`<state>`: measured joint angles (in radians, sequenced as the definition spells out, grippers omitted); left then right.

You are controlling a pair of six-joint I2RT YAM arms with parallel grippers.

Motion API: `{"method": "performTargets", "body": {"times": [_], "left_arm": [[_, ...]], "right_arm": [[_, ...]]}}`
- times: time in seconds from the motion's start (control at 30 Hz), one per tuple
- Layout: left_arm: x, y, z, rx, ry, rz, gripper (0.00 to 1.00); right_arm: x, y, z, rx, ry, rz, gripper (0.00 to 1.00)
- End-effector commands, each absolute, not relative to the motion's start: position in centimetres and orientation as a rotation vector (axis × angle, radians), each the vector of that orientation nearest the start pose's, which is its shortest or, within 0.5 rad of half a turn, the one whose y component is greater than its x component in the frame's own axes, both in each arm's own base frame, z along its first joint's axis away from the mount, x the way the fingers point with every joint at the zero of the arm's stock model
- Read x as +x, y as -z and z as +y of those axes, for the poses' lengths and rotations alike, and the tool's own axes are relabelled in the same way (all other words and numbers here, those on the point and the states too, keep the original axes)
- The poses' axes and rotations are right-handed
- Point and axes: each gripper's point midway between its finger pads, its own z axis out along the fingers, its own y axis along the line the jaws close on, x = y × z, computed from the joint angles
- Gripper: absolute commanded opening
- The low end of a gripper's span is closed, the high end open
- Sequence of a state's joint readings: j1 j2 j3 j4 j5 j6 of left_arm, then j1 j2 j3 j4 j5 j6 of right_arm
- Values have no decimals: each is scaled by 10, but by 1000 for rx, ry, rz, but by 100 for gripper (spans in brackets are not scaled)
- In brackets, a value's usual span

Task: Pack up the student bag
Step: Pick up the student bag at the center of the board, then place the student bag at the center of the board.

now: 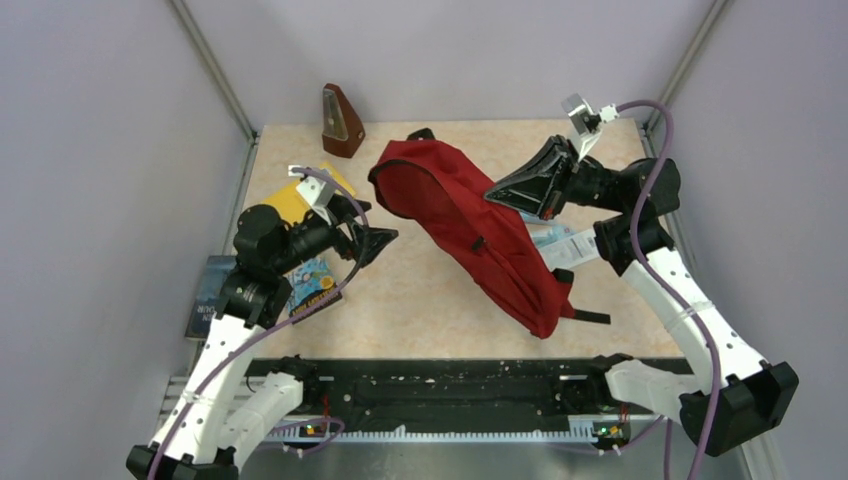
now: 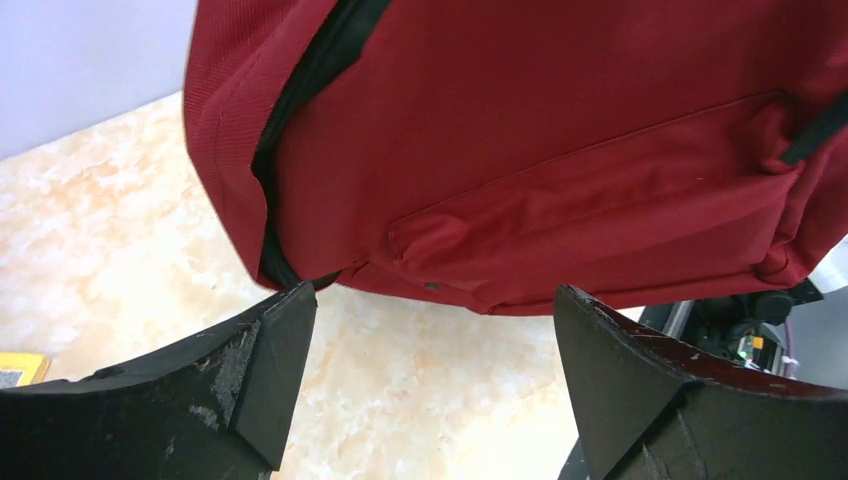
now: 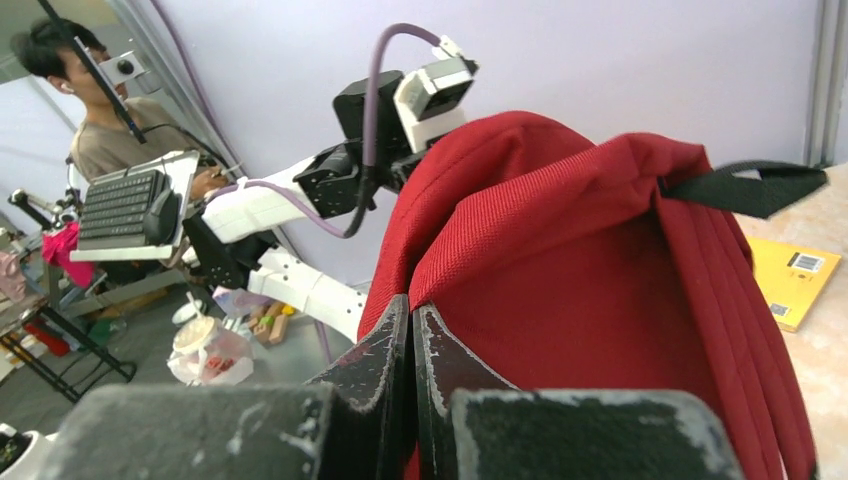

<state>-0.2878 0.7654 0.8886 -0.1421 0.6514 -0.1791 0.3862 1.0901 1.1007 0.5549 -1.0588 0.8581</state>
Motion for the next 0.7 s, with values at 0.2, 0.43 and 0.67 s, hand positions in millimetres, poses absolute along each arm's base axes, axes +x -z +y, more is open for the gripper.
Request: {"method": "performTargets", "body": {"times": [0.2,0.43,0.67], "left_arm": [[244,-335,-165,542,701,1527,97],[249,-327,-157,497,661,1545,97],[227,-328,-181,627,827,1503,98]], "right_arm": [[136,-496,251,-997,-1524,987,0],[126,-496,250,-1042,-1521,955,0],[120,-496,250,-1066,-1521,938,0]]}}
